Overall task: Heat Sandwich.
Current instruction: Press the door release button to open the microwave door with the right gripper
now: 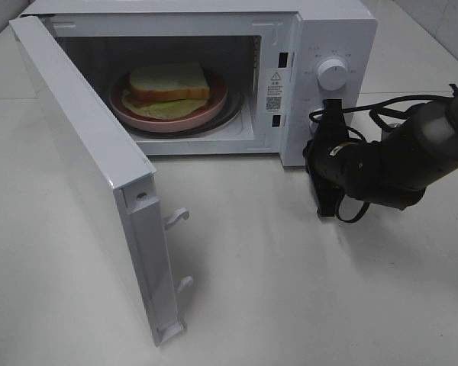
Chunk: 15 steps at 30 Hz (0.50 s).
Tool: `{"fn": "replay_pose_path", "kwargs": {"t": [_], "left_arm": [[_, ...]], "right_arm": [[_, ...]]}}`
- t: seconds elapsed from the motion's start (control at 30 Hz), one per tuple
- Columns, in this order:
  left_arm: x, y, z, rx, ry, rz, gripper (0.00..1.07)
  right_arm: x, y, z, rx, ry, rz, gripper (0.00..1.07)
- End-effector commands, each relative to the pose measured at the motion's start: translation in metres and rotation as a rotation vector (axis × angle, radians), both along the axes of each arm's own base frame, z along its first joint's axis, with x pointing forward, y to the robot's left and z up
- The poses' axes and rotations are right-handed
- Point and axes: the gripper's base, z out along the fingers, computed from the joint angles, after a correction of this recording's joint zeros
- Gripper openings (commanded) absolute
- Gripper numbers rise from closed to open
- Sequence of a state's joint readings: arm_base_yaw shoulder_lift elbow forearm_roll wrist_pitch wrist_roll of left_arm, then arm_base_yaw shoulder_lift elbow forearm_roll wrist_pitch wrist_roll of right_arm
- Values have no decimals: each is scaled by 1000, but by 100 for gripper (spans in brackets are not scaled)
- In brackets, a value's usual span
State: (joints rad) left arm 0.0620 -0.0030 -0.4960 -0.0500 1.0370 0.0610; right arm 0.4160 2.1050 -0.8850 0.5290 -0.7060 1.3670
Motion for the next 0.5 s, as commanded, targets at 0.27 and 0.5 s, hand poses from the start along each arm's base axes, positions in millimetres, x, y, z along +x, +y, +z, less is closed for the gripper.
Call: {"fn": "replay_pose_path", "kwargs": {"t": [0.27, 0.5], "left_arm": [[-3, -1, 0, -5, -33, 3, 101], [-3, -1, 0, -5, -33, 3, 101]], "right_arm": [[18, 6, 39, -4, -235, 52, 2], [-7, 2, 34, -21, -142, 84, 2]]}}
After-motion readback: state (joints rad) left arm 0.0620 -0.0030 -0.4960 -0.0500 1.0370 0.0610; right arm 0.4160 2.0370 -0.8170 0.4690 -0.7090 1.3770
